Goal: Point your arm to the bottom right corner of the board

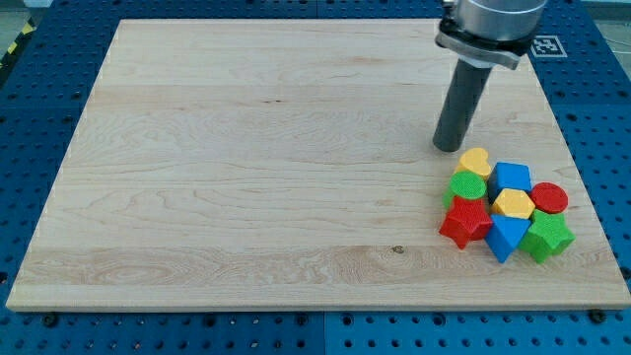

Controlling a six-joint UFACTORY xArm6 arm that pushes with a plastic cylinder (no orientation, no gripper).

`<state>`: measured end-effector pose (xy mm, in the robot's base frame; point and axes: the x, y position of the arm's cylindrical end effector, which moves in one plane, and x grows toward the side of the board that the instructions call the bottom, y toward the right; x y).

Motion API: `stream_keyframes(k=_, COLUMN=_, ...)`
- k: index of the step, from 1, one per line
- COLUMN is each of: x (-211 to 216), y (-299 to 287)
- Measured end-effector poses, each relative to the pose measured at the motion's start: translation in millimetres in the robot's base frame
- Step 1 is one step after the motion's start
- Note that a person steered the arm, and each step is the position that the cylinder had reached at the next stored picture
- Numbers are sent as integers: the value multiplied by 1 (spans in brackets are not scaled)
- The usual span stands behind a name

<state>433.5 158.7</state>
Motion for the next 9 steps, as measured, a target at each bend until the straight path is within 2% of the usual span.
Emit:
stream_keyframes(k=3, x=-2, y=65)
stream_keyframes(k=6, x=3, y=78)
stream_keyframes(k=7, x=4, y=106)
stream_keyframes(k=8, x=14, y=128)
stream_keyframes(k=9, x=51, y=133)
